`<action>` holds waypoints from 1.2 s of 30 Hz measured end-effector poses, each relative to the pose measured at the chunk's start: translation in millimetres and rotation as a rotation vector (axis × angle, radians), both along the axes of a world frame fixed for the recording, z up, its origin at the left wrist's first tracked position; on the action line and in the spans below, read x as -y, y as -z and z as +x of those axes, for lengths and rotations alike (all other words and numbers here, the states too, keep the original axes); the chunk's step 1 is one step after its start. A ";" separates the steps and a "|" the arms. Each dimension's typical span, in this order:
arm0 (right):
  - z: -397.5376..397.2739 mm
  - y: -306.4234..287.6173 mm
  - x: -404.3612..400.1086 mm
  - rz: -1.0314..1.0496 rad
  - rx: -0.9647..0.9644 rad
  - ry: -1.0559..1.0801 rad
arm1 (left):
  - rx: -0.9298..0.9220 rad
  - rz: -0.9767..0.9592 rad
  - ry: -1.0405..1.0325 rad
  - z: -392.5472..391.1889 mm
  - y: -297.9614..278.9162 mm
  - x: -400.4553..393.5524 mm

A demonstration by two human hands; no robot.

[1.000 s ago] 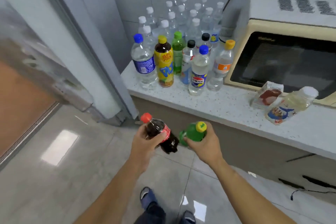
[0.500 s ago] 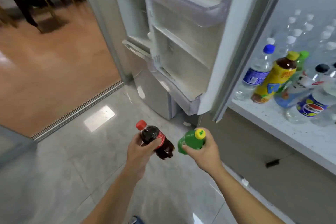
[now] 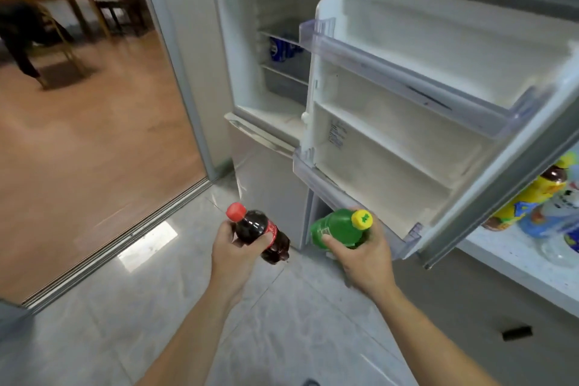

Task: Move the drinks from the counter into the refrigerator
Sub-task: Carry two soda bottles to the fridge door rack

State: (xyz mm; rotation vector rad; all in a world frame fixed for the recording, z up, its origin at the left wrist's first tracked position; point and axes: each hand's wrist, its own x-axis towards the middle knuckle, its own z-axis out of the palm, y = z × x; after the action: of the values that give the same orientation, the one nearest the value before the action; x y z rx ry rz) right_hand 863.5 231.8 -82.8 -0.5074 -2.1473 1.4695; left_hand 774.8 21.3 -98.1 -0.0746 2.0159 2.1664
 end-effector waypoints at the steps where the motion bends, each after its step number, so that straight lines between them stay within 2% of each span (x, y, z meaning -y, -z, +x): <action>1: -11.6 -6.0 -4.6 0.003 -0.028 0.023 | -0.023 0.006 0.018 -14.0 -6.0 -6.4; 5: -59.4 -23.3 -30.7 0.077 -0.121 0.120 | -0.121 0.014 0.094 -66.9 -34.1 -36.9; 10: -97.3 -22.3 -57.8 0.124 -0.155 0.225 | -0.268 -0.125 0.220 -120.9 -59.0 -77.5; 16: -125.5 -16.4 -72.7 0.119 -0.066 0.296 | -0.344 -0.235 0.345 -169.1 -60.7 -129.7; 19: -142.9 -10.7 -79.0 0.120 0.034 0.354 | -0.345 -0.289 0.437 -196.3 -52.4 -155.7; 24: -162.5 -8.5 -87.8 0.088 0.256 0.306 | -0.415 -0.406 0.575 -226.5 -33.0 -175.5; 31: -193.4 -1.2 -87.3 0.122 0.543 0.307 | -0.660 -0.595 0.850 -270.4 -8.4 -187.8; 36: -208.7 5.0 -81.3 0.135 0.646 0.384 | -0.751 -0.651 0.908 -286.2 3.1 -189.7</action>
State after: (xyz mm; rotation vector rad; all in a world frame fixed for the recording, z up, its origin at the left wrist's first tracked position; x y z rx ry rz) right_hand 654.8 313.1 -87.8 -1.4057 -2.3975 1.0199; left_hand 488.6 211.0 -101.3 1.4257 2.2961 0.9746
